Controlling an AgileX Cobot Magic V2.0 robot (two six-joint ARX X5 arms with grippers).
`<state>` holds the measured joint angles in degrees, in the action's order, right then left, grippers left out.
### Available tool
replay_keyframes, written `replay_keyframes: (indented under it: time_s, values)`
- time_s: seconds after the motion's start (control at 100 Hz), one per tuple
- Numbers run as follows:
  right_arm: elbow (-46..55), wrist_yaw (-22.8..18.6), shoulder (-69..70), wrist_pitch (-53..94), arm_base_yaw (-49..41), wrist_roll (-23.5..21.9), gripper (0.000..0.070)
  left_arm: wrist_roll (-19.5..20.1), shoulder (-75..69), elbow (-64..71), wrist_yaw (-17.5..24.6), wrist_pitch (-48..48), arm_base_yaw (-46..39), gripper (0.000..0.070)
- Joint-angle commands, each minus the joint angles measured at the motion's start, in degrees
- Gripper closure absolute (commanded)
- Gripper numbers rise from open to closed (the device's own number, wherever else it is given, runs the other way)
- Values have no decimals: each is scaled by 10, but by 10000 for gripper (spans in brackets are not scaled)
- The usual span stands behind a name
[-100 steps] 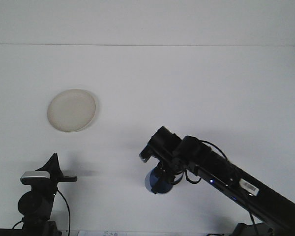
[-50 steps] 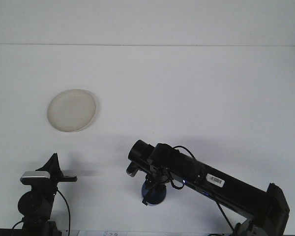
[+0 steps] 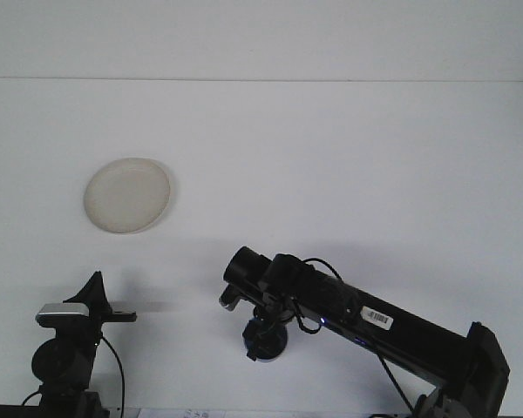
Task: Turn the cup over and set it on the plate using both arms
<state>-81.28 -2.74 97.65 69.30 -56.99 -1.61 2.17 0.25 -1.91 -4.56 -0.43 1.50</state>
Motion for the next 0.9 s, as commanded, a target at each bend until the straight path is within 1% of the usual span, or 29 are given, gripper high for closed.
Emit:
replay_keyframes:
  time_s: [0.0, 0.13, 0.26, 0.43, 0.48, 0.56, 0.65, 0.68, 0.73, 0.78, 0.89]
  values:
    - [-12, 4, -3, 4, -4, 9, 265, -3, -1, 11, -2, 6, -1, 685]
    - [-12, 18, -61, -13, 5, 8, 265, -3, -1, 11, -2, 6, -1, 685]
    - [-12, 31, -156, -46, 11, 2, 265, -3, -1, 11, -2, 6, -1, 685]
    - [3, 90, -307, -81, 11, -2, 265, -3, -1, 11, -2, 6, -1, 685]
    - [22, 115, -357, -95, 11, -15, 265, -3, -1, 11, -2, 6, -1, 685]
    - [75, 147, -447, -130, 10, -21, 265, -3, -1, 11, -2, 6, -1, 685]
    - [164, 155, -556, -188, 10, -22, 265, -4, -1, 11, -2, 6, -1, 685]
    - [197, 155, -593, -207, 10, -24, 265, -15, -1, 11, -1, 6, -1, 685]
    - [250, 155, -654, -238, 10, -26, 265, -52, -1, 11, -1, 6, -1, 685]
    - [299, 155, -710, -263, 10, -25, 265, -78, -1, 11, -1, 6, -1, 685]
    - [381, 164, -815, -296, 11, -30, 265, -109, -1, 11, -1, 9, -1, 685]
